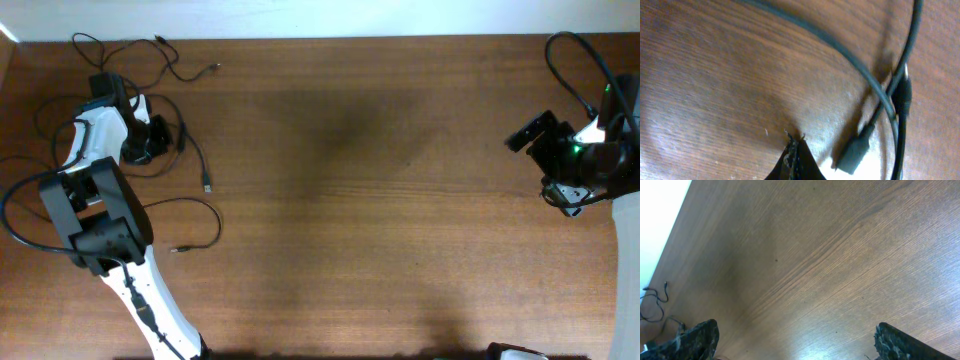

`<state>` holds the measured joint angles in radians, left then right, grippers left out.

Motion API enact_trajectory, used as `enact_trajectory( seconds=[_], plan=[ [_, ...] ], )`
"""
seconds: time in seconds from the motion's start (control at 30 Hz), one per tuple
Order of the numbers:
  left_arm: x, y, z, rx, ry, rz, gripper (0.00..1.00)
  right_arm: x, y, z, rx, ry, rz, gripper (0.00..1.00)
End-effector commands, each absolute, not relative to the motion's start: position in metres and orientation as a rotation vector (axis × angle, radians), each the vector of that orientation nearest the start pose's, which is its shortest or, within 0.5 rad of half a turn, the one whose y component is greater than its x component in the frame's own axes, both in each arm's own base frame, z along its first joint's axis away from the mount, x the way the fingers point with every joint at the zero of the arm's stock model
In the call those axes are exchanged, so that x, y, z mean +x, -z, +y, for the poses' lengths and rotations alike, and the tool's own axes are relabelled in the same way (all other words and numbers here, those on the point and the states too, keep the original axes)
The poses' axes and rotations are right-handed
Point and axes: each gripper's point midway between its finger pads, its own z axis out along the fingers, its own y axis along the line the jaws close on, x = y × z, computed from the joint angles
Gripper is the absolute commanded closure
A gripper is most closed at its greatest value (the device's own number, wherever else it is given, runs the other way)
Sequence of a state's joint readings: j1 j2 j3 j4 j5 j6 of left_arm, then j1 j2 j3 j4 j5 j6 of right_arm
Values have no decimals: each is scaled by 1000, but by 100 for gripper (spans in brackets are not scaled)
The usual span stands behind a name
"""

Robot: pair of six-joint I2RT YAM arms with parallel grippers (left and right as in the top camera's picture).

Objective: Untangle cables

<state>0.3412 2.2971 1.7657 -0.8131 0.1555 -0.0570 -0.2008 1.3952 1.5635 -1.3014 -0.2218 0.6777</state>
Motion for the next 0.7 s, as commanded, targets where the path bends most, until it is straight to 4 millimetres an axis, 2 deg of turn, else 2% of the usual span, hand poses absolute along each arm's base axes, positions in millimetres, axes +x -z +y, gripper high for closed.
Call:
enact_trajectory(
  seconds=[0.0,0.23,0.47,0.57,0.67],
  plan=[
    [452,19,129,-398,210,2956,100,309,-253,-22,1097,-448,2516,0],
    [419,18,140,-503,252,3050,100,309,-253,-22,1097,-448,2515,0],
    [387,15,164,-740,293,3087,100,310,-253,-22,1097,-448,2515,0],
    [381,6,175,-809,294,3071,100,310,-253,-22,1097,-448,2515,0],
    [378,-12,190,-883,277,3019,100,310,-253,-22,1096,-448,2515,0]
  ],
)
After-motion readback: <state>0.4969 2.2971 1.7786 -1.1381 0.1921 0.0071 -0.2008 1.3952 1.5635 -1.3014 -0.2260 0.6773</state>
